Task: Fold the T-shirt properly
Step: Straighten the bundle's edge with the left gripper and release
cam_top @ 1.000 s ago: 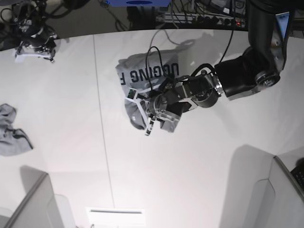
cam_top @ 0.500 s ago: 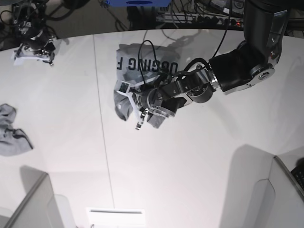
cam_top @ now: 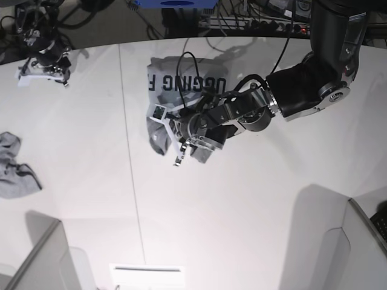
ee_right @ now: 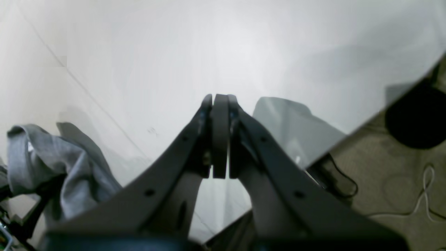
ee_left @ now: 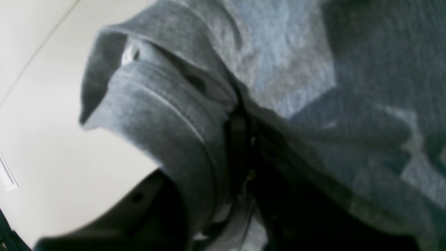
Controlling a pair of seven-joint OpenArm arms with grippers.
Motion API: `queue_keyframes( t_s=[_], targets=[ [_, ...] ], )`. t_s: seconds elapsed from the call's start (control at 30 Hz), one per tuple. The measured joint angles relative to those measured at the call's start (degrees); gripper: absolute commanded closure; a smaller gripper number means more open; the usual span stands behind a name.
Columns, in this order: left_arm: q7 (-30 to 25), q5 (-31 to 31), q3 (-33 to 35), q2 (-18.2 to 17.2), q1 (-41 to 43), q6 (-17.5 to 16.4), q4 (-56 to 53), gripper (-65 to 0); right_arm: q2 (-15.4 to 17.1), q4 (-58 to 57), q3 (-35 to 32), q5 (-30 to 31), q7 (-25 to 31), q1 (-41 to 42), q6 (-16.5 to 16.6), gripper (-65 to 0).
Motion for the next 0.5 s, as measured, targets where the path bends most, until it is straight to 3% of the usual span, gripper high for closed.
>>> queue_keyframes(
  t_s=[0.07, 0.17, 0.5],
  targets=[
    [3.72, 0.37, -0.02, 1.03, -0.66, -0.35, -0.13, 0.0, -0.07, 0.0, -0.02, 0.0, -0.07, 0.02, -0.02, 0.0],
    [3.85, -0.15, -0.02, 1.73, -2.34, -0.46, -0.15, -0.3, -0.02, -0.02, -0.11, 0.0, -0.07, 0.39, 0.0, 0.0],
    [4.09, 0.5, -0.07, 2.14, -3.37, -0.33, 0.13, -43.4, -0.04, -0.02, -0.11, -0.15, -0.07, 0.48, 0.0, 0.0]
  ],
)
